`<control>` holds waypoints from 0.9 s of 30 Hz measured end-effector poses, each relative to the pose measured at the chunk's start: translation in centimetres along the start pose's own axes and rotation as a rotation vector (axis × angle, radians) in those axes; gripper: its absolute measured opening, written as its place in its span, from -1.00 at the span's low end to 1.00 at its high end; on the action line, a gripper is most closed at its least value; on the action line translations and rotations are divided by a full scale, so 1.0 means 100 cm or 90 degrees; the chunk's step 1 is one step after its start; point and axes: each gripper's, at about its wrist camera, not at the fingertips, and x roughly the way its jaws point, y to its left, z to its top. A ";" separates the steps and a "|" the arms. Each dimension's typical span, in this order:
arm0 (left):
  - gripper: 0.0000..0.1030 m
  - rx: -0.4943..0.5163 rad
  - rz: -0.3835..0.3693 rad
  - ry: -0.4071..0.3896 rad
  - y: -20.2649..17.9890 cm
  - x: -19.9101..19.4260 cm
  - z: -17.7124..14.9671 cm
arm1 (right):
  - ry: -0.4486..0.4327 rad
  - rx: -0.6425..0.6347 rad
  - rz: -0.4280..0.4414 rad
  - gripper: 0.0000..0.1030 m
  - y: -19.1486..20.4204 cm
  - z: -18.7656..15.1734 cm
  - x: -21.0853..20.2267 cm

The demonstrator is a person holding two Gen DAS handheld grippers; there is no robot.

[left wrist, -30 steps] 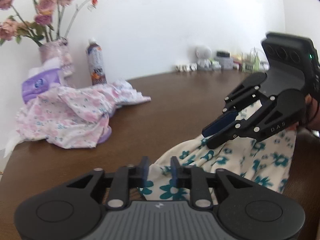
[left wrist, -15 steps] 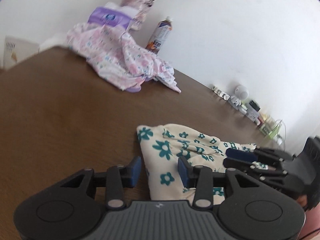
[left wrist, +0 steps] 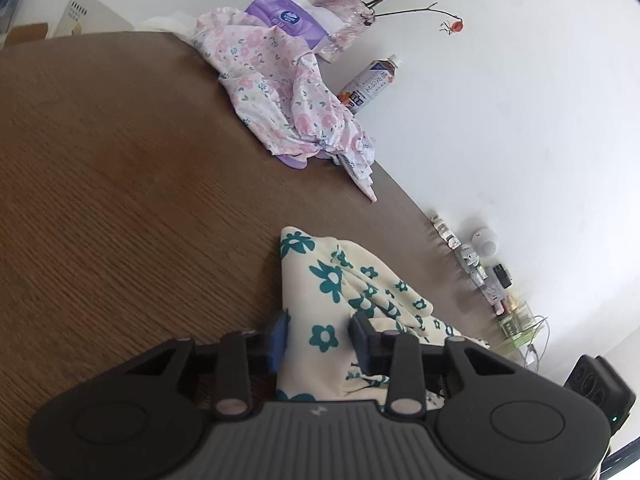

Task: Fold clothes

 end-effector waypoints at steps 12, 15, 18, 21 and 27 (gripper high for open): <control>-0.60 0.229 0.066 -0.038 -0.047 0.001 0.014 | -0.018 0.016 -0.015 -0.51 0.004 -0.001 -0.009; -0.60 0.283 0.086 -0.036 -0.059 0.001 0.019 | -0.023 0.026 -0.022 -0.51 0.000 0.000 -0.011; -0.60 0.356 0.120 -0.038 -0.074 0.001 0.021 | -0.028 0.035 -0.026 -0.51 -0.003 0.001 -0.014; -0.60 0.446 0.163 -0.041 -0.091 0.004 0.020 | -0.039 0.041 -0.028 -0.51 -0.006 0.002 -0.020; -0.61 0.606 0.224 -0.044 -0.131 0.013 0.013 | -0.055 0.047 -0.035 -0.51 -0.012 0.000 -0.034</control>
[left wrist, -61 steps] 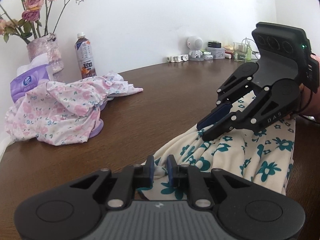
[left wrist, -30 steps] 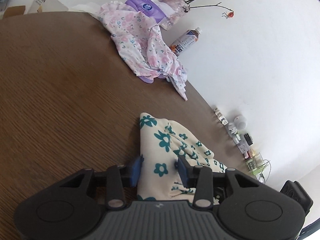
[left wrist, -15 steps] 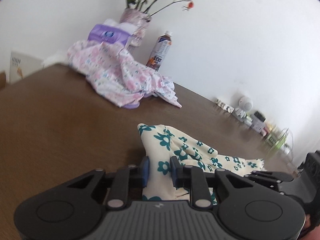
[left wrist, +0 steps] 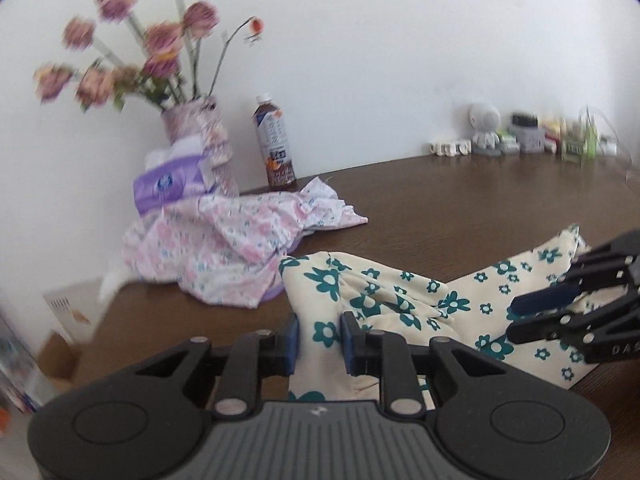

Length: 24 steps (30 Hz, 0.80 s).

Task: Fold clothes

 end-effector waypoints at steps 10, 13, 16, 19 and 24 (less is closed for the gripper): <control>-0.61 0.253 0.109 0.001 -0.076 0.011 0.027 | 0.002 -0.009 -0.011 -0.51 -0.020 -0.007 -0.030; -0.61 0.316 0.138 -0.004 -0.100 0.013 0.029 | 0.005 -0.009 -0.011 -0.50 -0.029 -0.012 -0.039; -0.60 0.380 0.167 -0.008 -0.126 0.016 0.030 | 0.002 -0.004 -0.012 -0.50 -0.039 -0.018 -0.050; -0.60 0.435 0.186 -0.015 -0.155 0.018 0.029 | -0.012 0.016 -0.012 -0.50 -0.051 -0.021 -0.061; -0.59 0.508 0.198 -0.028 -0.203 0.024 0.022 | -0.041 0.062 -0.023 -0.42 -0.076 -0.026 -0.079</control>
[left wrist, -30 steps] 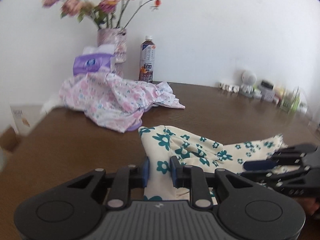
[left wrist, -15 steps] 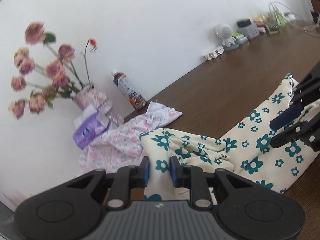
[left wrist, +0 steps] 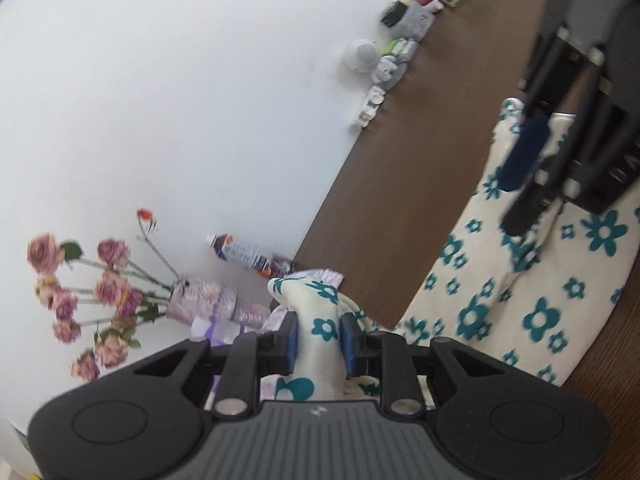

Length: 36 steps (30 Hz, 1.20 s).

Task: Fold clothes

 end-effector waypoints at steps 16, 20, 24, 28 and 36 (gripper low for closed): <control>-0.63 0.121 -0.011 -0.017 -0.096 0.006 0.030 | -0.027 0.133 -0.030 -0.42 -0.059 -0.005 -0.016; -0.63 0.129 -0.026 -0.017 -0.099 0.007 0.030 | -0.016 0.120 -0.032 -0.42 -0.055 -0.006 -0.013; -0.63 0.122 -0.042 -0.020 -0.101 0.006 0.028 | -0.006 0.114 -0.040 -0.42 -0.052 -0.008 -0.010; -0.64 0.106 -0.055 -0.025 -0.100 0.005 0.030 | 0.008 0.108 -0.048 -0.42 -0.050 -0.009 -0.006; -0.51 -0.083 -0.101 -0.075 -0.055 -0.028 0.023 | 0.023 0.096 -0.054 -0.31 -0.046 -0.012 -0.001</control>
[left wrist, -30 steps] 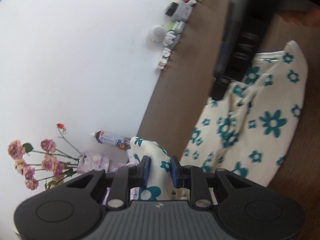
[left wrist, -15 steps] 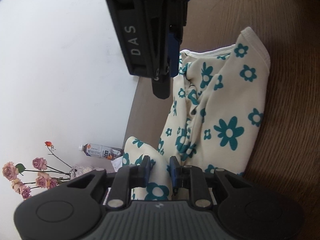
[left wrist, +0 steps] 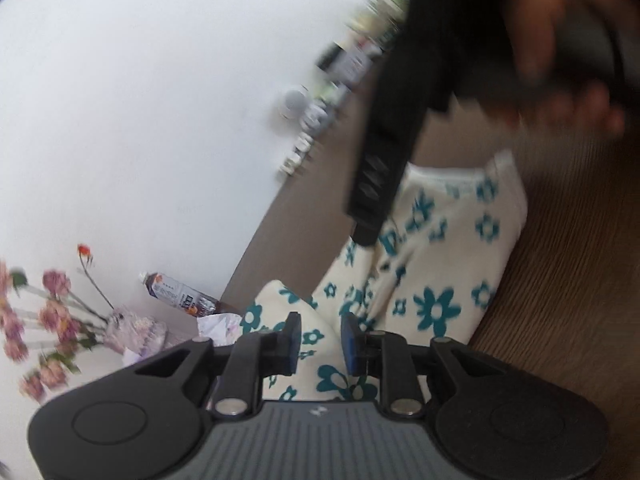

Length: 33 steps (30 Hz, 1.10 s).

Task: Fold clothes

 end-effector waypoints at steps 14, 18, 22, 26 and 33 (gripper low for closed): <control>-0.30 -0.449 -0.188 0.017 0.137 0.000 -0.106 | -0.036 -0.001 0.067 -0.31 0.059 0.000 -0.004; -0.30 -0.440 -0.243 0.007 0.128 0.009 -0.116 | -0.022 -0.003 0.091 -0.31 0.088 0.001 0.010; -0.17 -0.464 -0.288 -0.032 0.144 0.012 -0.132 | 0.021 -0.012 0.046 -0.32 0.104 -0.008 0.030; -0.07 -0.478 -0.315 -0.038 0.156 0.025 -0.151 | 0.006 0.015 0.018 -0.32 0.109 -0.009 0.024; -0.04 -0.509 -0.375 -0.075 0.176 0.036 -0.161 | -0.014 0.023 -0.040 -0.31 0.114 0.014 0.021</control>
